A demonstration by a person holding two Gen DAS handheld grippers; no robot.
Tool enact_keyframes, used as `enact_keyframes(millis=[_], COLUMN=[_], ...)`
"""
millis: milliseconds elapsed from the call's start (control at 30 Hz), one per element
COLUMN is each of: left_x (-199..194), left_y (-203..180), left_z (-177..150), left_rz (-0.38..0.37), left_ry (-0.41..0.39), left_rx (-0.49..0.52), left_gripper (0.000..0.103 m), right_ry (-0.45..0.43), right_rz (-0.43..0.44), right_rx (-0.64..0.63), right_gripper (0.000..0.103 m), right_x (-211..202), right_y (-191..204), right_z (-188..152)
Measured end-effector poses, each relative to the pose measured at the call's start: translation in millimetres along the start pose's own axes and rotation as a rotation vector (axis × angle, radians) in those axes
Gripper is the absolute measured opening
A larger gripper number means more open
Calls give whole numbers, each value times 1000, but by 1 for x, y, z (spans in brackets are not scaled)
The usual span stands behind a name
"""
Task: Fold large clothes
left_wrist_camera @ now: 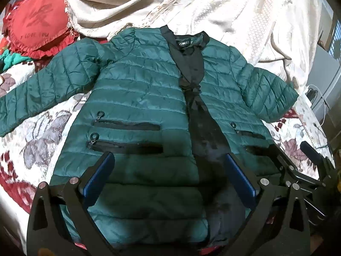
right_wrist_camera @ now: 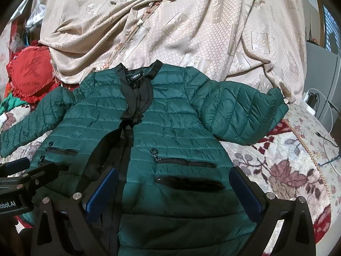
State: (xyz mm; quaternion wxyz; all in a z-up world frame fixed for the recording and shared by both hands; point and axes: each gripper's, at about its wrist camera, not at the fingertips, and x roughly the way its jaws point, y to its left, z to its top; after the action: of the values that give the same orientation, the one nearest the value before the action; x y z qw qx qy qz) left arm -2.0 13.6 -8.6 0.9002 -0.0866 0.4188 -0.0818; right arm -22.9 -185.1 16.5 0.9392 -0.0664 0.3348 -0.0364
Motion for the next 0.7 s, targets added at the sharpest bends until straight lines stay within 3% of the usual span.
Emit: enact_keyframes(millis=[500, 700], left_x=[1, 2], left_y=[2, 8], left_z=[-2, 0], left_rz=[3, -23], left_ry=[-10, 10], left_rx=[13, -33], left_gripper=[102, 102], right_ry=[2, 2], right_rz=[-17, -18], right_rx=[-7, -8], right_gripper=[103, 103], right_x=[-1, -1], right_y=[0, 0], right_z=[0, 0])
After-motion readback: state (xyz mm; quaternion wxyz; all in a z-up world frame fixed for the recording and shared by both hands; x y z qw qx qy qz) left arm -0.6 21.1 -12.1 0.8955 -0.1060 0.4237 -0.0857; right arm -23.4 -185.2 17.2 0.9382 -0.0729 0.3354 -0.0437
